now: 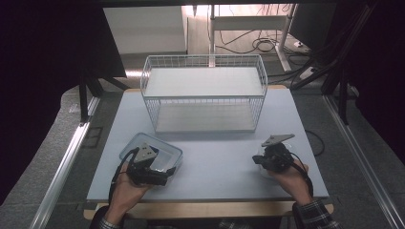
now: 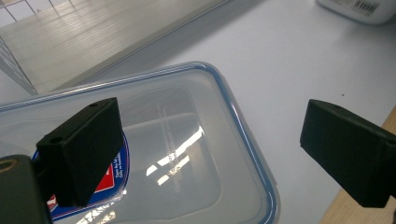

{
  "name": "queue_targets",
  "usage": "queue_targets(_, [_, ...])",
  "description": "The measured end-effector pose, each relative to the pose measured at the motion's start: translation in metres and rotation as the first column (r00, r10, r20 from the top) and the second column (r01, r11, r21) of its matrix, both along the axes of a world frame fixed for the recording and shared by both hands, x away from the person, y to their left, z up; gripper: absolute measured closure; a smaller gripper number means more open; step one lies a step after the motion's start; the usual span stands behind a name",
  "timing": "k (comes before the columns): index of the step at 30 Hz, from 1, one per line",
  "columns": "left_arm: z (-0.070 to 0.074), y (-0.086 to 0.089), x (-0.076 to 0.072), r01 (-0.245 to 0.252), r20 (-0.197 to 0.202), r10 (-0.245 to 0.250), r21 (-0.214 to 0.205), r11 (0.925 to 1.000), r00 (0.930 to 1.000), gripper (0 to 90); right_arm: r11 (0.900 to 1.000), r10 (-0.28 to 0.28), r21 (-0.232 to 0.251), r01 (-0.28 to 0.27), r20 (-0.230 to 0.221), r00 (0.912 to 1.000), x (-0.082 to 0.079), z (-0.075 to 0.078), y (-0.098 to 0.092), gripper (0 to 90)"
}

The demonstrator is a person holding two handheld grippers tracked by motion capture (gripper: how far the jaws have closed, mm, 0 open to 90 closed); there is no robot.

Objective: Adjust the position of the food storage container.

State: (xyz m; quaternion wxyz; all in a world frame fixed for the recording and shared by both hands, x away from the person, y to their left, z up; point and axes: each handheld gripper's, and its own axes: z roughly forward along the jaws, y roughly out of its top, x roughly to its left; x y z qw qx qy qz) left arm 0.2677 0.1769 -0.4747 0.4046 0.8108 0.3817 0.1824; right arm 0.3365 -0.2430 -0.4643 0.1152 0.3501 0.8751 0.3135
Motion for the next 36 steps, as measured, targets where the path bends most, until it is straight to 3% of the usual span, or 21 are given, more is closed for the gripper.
queue_targets(8, [0.0, 0.001, 0.001, 0.01, -0.001, -0.01, 0.002, 0.9999, 1.0, 5.8, 0.9959, -0.09, -0.009, 0.09, 0.016, 0.9959, 0.006, 0.0, -0.028, 89.0])
queue_targets(16, [-0.001, 0.001, 0.002, 0.004, 0.004, -0.004, 0.032, 0.9995, 1.0, 9.1, 0.9923, -0.123, -0.009, 0.123, 0.017, 0.9922, 0.01, -0.003, -0.037, 88.7])
queue_targets(21, [0.004, 0.01, 0.004, -0.032, 0.016, 0.031, 0.041, 0.9986, 0.9994, 18.1, 0.9931, -0.113, 0.035, 0.111, 0.038, 0.9929, 0.008, 0.0, -0.037, 88.9])
queue_targets(25, [0.007, 0.025, 0.008, -0.067, 0.015, 0.066, 0.058, 0.9961, 0.9977, 34.7, 0.9934, -0.109, 0.043, 0.106, 0.06, 0.9922, 0.006, -0.001, -0.032, 89.3])
queue_targets(27, [0.009, 0.034, 0.011, -0.079, 0.003, 0.079, 0.054, 0.9954, 0.9969, 38.6, 0.994, -0.102, 0.046, 0.1, 0.066, 0.9926, 0.005, -0.001, -0.029, 89.3])
queue_targets(28, [0.01, 0.044, 0.015, -0.109, -0.021, 0.109, 0.032, 0.9936, 0.9938, 44.6, 0.9948, -0.093, 0.046, 0.09, 0.072, 0.993, 0.004, -0.002, -0.026, 89.3])
queue_targets(30, [0.01, 0.054, 0.018, -0.137, -0.029, 0.137, 0.024, 0.9903, 0.9901, 48.9, 0.9956, -0.086, 0.046, 0.082, 0.077, 0.9933, 0.003, -0.001, -0.023, 89.3])
queue_targets(36, [0.014, 0.077, 0.022, -0.206, -0.014, 0.206, 0.022, 0.9783, 0.9784, 61.1, 0.9959, -0.075, 0.059, 0.069, 0.097, 0.9925, 0.0, -0.001, -0.019, 89.2])
